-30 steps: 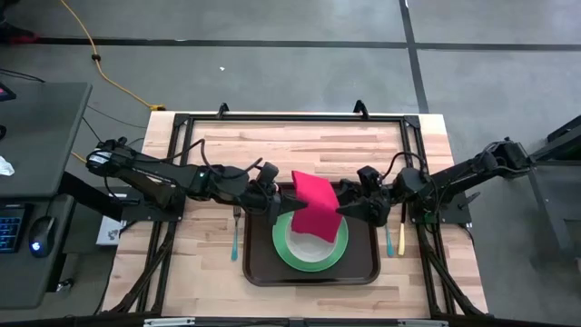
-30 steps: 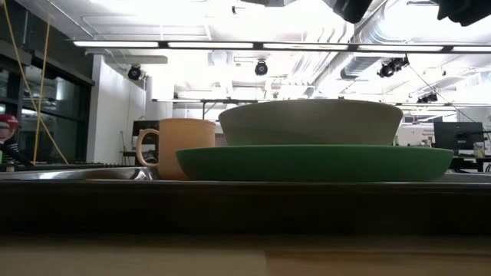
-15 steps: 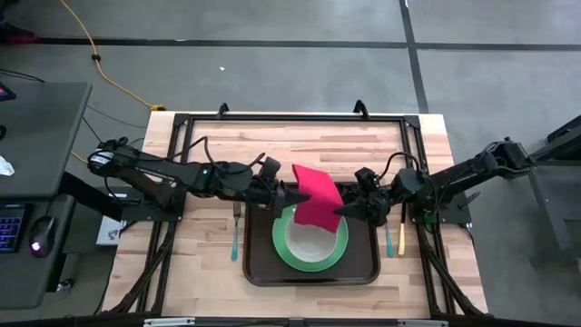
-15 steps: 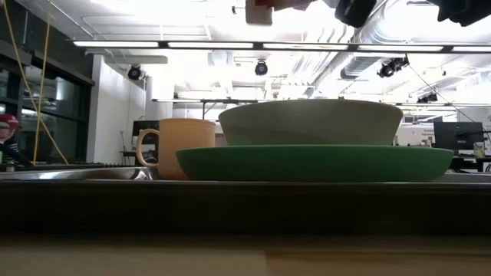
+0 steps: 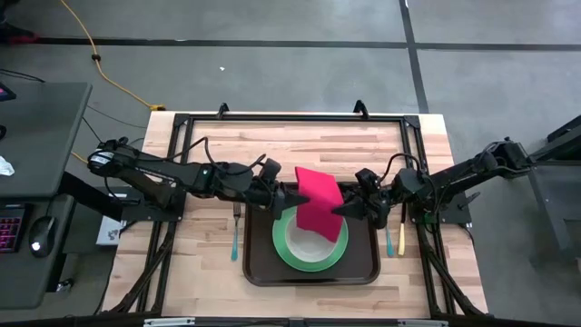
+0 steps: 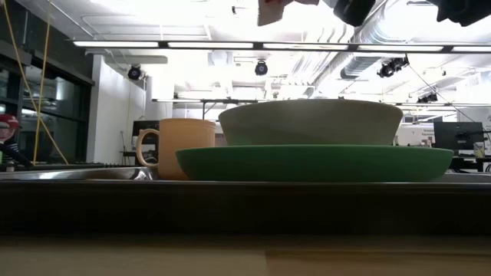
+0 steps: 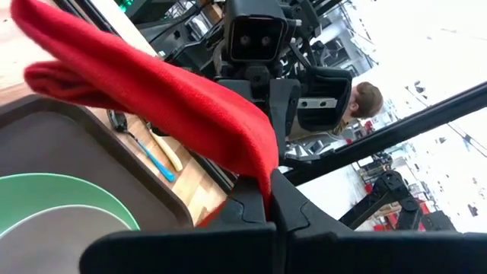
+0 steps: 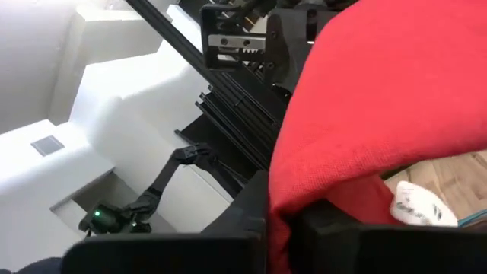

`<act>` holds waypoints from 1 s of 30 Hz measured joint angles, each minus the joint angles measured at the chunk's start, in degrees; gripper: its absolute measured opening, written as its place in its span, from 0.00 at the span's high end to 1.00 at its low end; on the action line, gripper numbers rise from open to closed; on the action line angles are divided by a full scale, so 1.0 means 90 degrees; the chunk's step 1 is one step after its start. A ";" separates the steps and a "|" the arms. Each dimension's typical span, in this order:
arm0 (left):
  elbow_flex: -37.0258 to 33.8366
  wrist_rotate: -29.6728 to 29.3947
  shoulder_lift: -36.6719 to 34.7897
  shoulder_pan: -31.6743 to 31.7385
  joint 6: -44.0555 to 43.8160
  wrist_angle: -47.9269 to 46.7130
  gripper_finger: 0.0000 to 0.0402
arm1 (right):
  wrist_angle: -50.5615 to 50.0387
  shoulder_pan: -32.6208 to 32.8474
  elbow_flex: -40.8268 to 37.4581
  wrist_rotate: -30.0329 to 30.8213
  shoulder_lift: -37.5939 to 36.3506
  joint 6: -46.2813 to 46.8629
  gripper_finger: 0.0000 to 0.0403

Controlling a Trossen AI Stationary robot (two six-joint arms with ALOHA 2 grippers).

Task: Set up tray
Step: Put the red table napkin beside the plate on the brown serving tray

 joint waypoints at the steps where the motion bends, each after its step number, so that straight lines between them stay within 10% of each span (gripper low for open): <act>1: 0.0000 0.0000 0.0000 0.0000 0.0000 -0.0006 0.97 | 0.0000 0.0000 0.0000 -0.0010 0.0000 0.0016 0.98; 30: 0.0005 0.0953 -0.0099 0.0002 0.0404 -0.1121 0.87 | -0.1186 -0.0157 -0.0005 0.0000 -0.0623 0.0218 1.00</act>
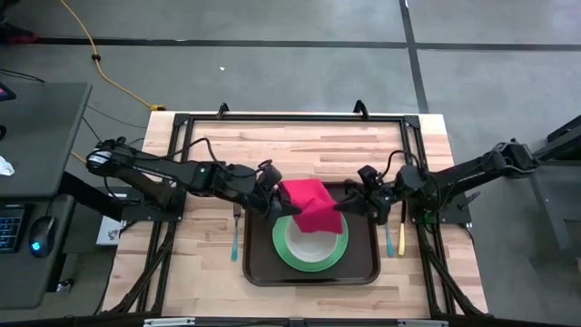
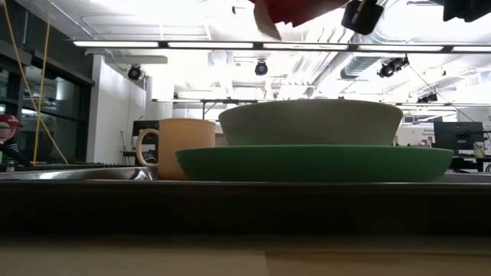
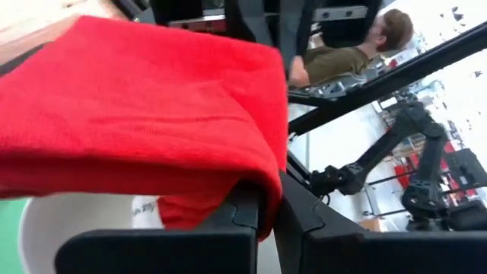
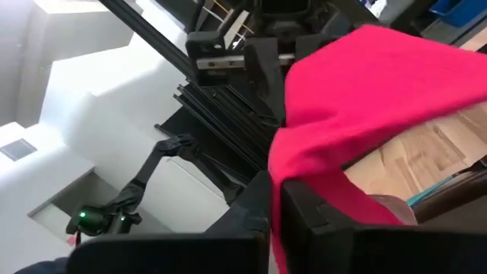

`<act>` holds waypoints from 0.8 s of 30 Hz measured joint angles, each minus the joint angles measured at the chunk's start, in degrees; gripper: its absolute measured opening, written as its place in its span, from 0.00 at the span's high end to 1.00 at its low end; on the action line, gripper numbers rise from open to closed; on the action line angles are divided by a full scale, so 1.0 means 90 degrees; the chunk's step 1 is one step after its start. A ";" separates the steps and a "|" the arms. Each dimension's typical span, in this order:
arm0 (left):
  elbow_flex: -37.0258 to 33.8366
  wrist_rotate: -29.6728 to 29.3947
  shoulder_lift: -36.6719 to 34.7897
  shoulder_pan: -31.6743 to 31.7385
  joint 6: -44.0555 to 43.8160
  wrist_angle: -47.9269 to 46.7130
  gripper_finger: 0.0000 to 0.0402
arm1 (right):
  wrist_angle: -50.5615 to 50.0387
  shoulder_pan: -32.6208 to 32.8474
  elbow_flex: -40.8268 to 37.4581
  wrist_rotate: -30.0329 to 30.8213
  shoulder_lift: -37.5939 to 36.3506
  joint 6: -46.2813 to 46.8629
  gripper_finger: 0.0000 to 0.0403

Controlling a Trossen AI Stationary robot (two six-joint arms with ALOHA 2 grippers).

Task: Set up tray
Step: Put the red table napkin beside the plate on the brown serving tray

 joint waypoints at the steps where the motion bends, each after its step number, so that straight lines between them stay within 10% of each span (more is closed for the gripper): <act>1: 0.0000 -0.0006 -0.0039 -0.0001 0.0014 -0.0021 0.87 | -0.0078 -0.0018 0.0000 -0.0002 -0.0069 0.0000 1.00; 24: -0.0005 -0.0780 -0.0219 -0.0002 0.0184 0.0459 0.97 | -0.0004 -0.0356 0.0000 -0.0335 -0.0188 -0.0073 1.00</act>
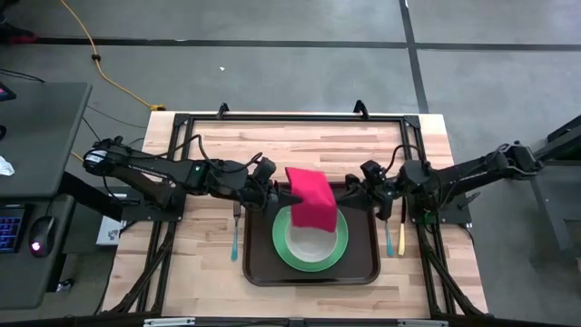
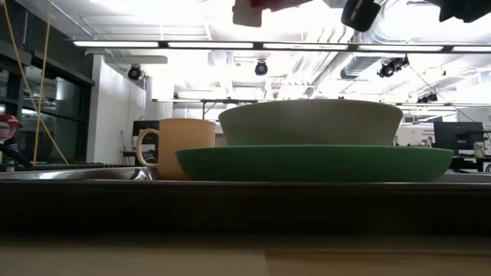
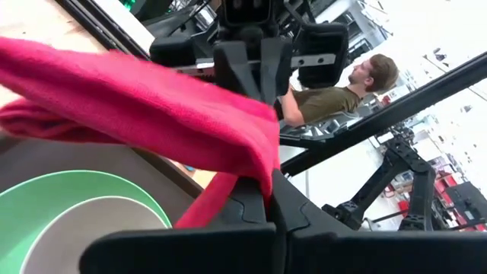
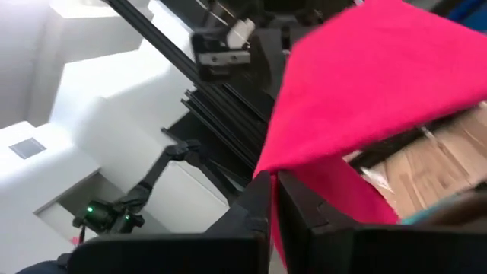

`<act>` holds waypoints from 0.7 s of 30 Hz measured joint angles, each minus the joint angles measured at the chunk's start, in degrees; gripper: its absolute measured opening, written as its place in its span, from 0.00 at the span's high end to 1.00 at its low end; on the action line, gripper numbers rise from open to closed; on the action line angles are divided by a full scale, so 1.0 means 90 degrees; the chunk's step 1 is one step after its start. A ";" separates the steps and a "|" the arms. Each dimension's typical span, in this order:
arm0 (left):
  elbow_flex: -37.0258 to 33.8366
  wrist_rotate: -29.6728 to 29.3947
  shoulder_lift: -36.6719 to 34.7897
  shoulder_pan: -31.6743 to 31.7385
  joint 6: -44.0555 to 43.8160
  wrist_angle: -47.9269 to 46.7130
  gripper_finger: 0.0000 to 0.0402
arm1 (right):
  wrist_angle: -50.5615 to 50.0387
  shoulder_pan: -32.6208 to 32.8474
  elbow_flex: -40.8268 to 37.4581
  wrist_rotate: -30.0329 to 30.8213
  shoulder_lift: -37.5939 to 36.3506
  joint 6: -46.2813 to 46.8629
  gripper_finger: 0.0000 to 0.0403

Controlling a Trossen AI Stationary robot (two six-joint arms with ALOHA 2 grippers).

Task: Set up tray
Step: Put the red table napkin beside the plate on the brown serving tray

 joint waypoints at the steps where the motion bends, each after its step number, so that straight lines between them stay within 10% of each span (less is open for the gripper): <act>1: 0.0000 0.0007 0.0000 0.0000 0.0003 0.0000 0.97 | 0.0075 -0.0009 0.0000 -0.0001 0.0000 -0.0025 1.00; 9: 0.0000 0.0040 0.0000 0.0000 0.0097 0.0044 0.97 | 0.0183 -0.0119 0.0000 -0.0330 0.0000 0.0069 0.97; 21: 0.0000 0.0177 0.0002 0.0000 0.0170 0.0567 0.97 | -0.0251 -0.0117 0.0000 -0.0489 0.0002 0.0369 0.57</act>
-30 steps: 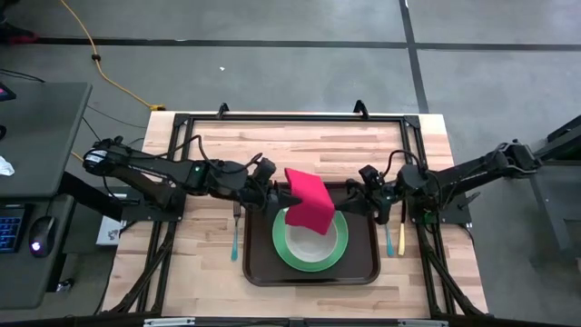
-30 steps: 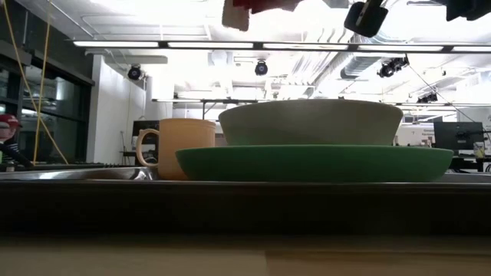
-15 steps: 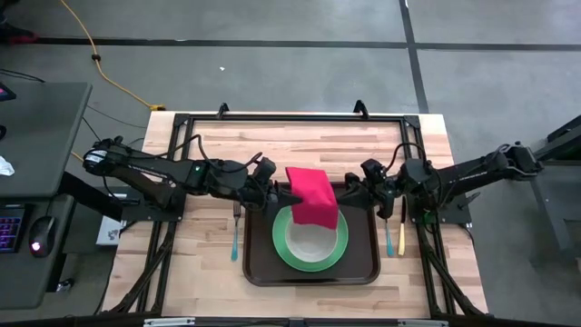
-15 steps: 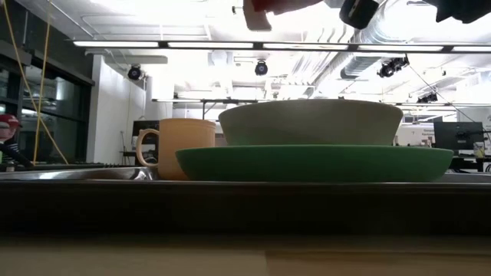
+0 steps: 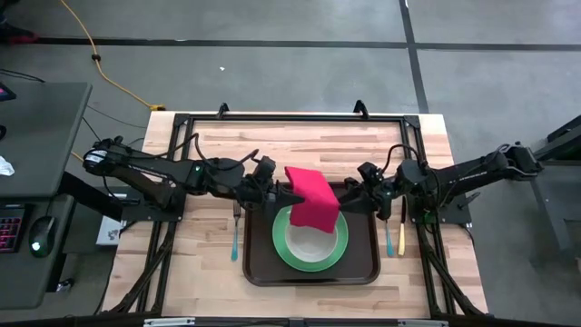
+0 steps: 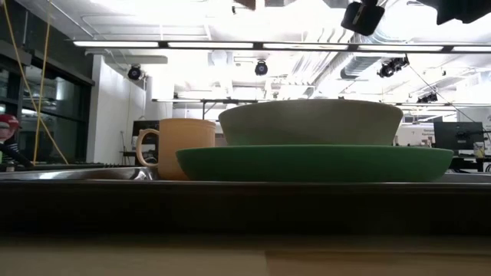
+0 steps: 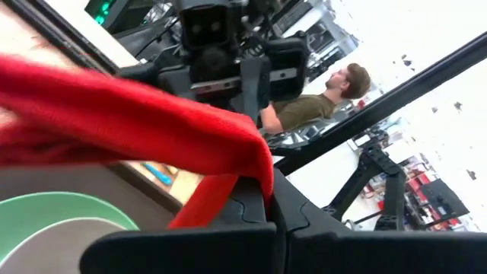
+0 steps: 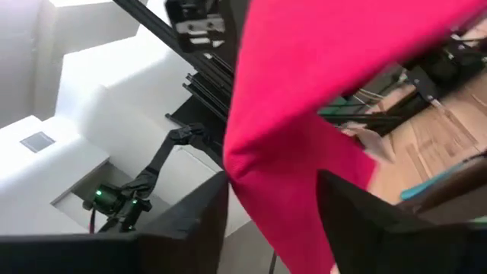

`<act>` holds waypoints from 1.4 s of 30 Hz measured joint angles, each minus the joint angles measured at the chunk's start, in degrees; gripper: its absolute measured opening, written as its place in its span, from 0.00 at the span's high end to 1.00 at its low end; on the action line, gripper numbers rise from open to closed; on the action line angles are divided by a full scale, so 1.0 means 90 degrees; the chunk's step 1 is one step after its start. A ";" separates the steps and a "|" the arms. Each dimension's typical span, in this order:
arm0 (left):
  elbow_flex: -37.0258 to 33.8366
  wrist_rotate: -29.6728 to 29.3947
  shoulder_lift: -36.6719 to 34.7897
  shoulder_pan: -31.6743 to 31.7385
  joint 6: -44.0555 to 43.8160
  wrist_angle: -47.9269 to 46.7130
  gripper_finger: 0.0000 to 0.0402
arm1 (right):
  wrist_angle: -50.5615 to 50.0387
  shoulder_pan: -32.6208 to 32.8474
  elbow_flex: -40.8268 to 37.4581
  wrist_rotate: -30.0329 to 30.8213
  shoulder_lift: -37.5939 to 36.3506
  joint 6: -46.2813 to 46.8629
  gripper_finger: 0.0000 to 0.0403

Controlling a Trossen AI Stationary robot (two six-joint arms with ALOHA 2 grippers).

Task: Set up tray
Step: Put the red table napkin beside the plate on the brown serving tray

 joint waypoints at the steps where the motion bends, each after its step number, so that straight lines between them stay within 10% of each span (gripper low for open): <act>1: 0.0000 0.0007 0.0000 0.0000 0.0013 0.0028 0.97 | -0.0038 0.0000 0.0000 0.0013 0.0000 0.0012 0.55; 33: -0.0007 0.0256 0.0430 0.0458 -0.0241 0.0251 0.97 | 0.0441 -0.0086 0.0000 0.0132 0.0266 -0.0007 0.49; 42: -0.0005 0.0278 0.0440 0.0461 -0.0202 0.0482 0.97 | 0.0390 -0.0292 0.0000 0.0110 0.0267 -0.0145 0.79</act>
